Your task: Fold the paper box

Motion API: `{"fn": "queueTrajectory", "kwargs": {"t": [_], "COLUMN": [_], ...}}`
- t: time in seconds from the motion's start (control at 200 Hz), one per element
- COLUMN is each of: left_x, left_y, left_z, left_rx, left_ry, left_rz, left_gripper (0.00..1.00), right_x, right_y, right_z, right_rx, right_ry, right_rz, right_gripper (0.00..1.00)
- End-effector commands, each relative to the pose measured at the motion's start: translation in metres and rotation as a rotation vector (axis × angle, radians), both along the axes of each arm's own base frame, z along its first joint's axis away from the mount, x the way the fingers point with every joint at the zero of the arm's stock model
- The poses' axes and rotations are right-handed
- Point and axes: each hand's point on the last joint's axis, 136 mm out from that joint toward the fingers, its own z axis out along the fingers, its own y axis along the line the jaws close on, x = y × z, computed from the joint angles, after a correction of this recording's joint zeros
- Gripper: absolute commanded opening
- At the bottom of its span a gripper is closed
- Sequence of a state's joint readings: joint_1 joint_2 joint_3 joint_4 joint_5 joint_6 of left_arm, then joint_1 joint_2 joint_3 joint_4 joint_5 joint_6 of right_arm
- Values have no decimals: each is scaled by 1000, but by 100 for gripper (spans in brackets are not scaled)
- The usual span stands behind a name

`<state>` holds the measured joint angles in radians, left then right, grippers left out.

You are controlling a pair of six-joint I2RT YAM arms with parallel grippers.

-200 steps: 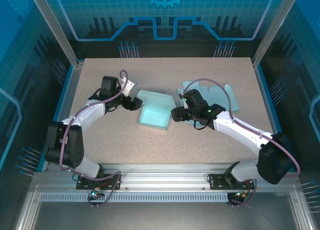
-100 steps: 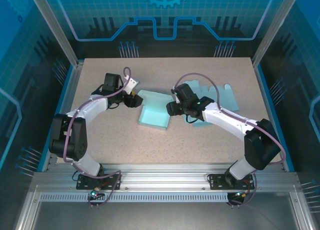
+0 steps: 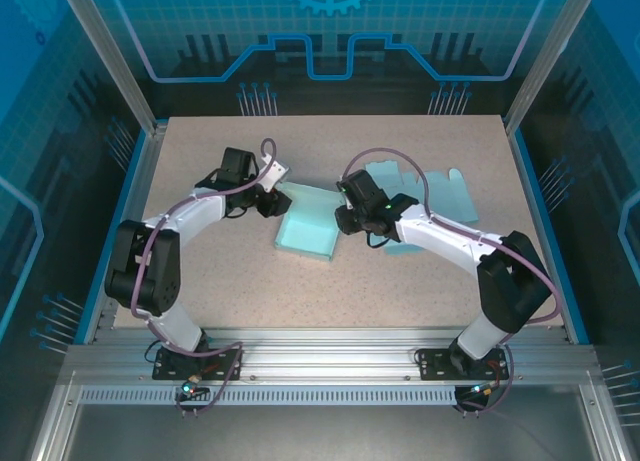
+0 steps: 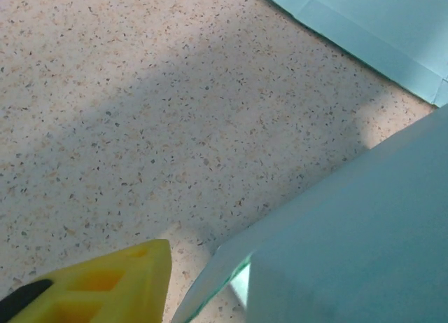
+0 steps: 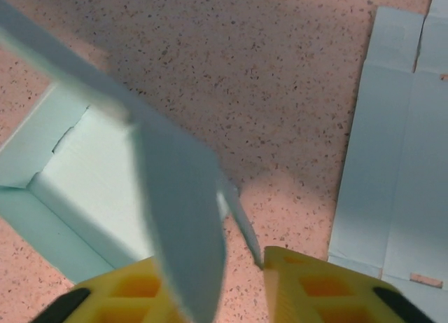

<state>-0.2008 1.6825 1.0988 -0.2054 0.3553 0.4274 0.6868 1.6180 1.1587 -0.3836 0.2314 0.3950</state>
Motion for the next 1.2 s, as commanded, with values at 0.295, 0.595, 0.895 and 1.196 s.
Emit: {"fn": "queueTrajectory", "kwargs": {"t": [0.295, 0.595, 0.895, 1.196], "left_x": [7, 13, 24, 23], "left_y": [-14, -17, -25, -29], "left_z": [19, 31, 51, 30], "left_rx": [-2, -26, -272, -323], "left_ry": [-29, -54, -60, -19], "left_rz": [103, 366, 561, 703], "left_gripper": [15, 14, 12, 12], "right_x": [18, 41, 70, 84], "right_y": [3, 6, 25, 41], "right_z": [7, 18, 26, 19], "right_rx": [-43, -83, -9, 55], "right_ry": [-57, -153, -226, -231], "right_rz": [-68, -136, -196, -245], "right_gripper": [4, 0, 0, 0]}}
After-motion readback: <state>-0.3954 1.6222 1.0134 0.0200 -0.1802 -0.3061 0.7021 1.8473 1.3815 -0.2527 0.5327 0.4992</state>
